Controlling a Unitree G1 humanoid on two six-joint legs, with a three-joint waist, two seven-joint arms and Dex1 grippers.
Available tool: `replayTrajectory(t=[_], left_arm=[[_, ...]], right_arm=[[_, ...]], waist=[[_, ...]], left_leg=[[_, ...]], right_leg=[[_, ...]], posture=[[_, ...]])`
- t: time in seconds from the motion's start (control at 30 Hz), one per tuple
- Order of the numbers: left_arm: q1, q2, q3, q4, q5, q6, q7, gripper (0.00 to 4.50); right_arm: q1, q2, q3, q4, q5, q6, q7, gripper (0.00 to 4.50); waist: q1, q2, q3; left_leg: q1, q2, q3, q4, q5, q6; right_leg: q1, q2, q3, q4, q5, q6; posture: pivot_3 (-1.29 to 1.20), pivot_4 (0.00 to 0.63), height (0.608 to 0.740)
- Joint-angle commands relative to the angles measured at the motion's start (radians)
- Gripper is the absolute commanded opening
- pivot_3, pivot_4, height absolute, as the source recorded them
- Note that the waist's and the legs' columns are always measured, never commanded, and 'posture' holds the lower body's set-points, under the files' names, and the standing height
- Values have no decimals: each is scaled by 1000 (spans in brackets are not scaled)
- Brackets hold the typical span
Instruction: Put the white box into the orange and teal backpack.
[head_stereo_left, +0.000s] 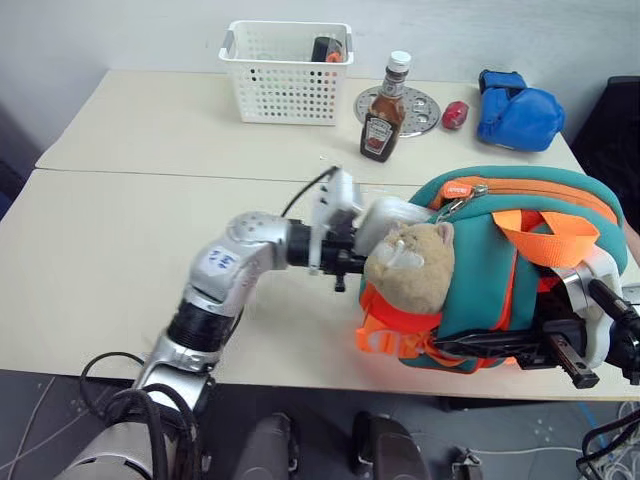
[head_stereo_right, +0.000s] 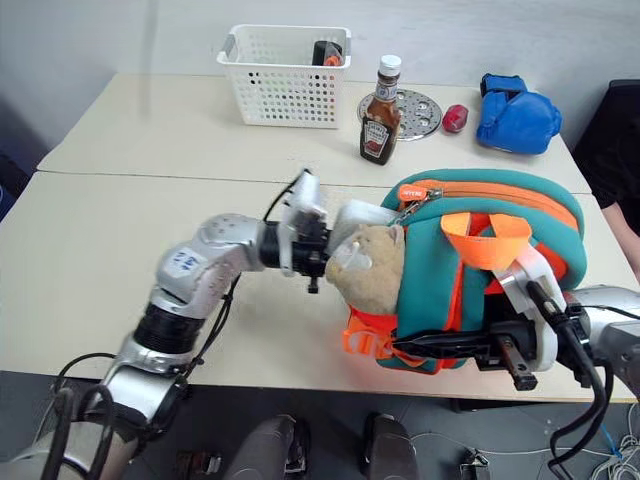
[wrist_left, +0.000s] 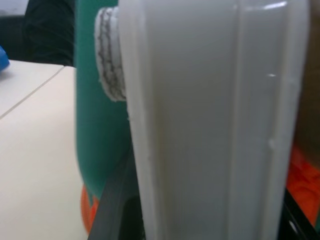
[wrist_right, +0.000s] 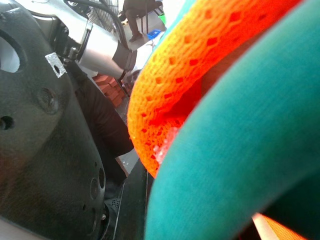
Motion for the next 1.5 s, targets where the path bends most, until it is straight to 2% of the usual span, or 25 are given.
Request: replayTrajectory(t=[0.03,0.07,0.1,0.2,0.37,0.4,0.63,0.73,0.93,1.07,1.33,1.43,1.5], left_arm=[[-28,-48,-14,14,9,-15,21,1354],[-35,-56,-4,23,3,-6,24,1354],[-38,-58,6,26,-5,5,23,2064],[-35,-28,26,2,-20,20,-3,2915],[-9,113,99,-108,-102,70,-104,4350],[-6,146,118,-131,-127,84,-131,4489],[-9,344,274,-226,-327,219,-242,4489],[-25,392,321,-253,-413,278,-255,4489],[-63,333,300,-278,-422,280,-143,4489],[-81,296,248,-245,-326,202,-93,4489],[-82,255,187,-236,-309,189,-83,4489],[-96,255,183,-180,-278,174,-82,3902],[-114,271,194,-154,-280,170,-103,3272]], right_arm=[[-15,16,7,-17,13,-8,-13,31],[-16,20,10,-16,10,-10,-17,31],[-16,25,11,-15,7,-11,-21,0],[-18,35,14,-12,3,-14,-35,0],[-19,50,24,-5,-18,-21,-48,0],[-20,52,26,-3,-24,-22,-50,0],[-27,70,48,15,-82,-38,-60,0],[-32,72,56,21,-90,-42,-59,0],[-51,81,68,31,-93,-38,-63,0],[-58,82,68,32,-88,-34,-65,0],[-52,83,60,24,-79,-30,-75,0],[-45,87,55,16,-75,-31,-85,0],[-37,90,50,12,-74,-35,-88,0]], waist=[[0,0,0],[-2,0,0],[-4,0,0],[-9,0,0],[-14,0,0],[-14,0,0],[-12,0,0],[-12,0,0],[-9,0,0],[-11,0,0],[-10,0,0],[-10,0,0],[-10,0,0]], left_leg=[[0,0,0,0,0,0],[0,0,0,0,0,0],[0,0,0,0,0,0],[0,1,0,0,0,0],[0,2,0,0,0,-1],[0,2,0,0,0,-1],[0,2,0,0,0,-1],[1,2,0,0,0,-1],[1,1,0,0,0,-1],[1,1,0,0,0,-1],[1,1,1,0,0,-1],[1,1,1,0,0,-1],[1,1,1,0,0,-1]], right_leg=[[0,0,0,0,0,0],[0,0,0,0,0,0],[0,0,0,0,0,0],[0,-1,0,0,0,0],[0,-1,0,1,0,0],[-1,-1,0,1,0,-1],[0,-1,0,1,0,-1],[0,-1,0,1,0,-1],[1,0,0,1,0,0],[0,1,0,1,0,-1],[0,1,1,1,0,-1],[0,1,1,1,0,-1],[0,2,1,1,0,-1]], posture=[[0,150,740],[0,150,740],[0,150,740],[0,150,740],[0,150,740],[0,150,740],[0,150,740],[0,150,740],[0,150,740],[0,150,740],[0,150,740],[0,150,740],[0,150,740]])
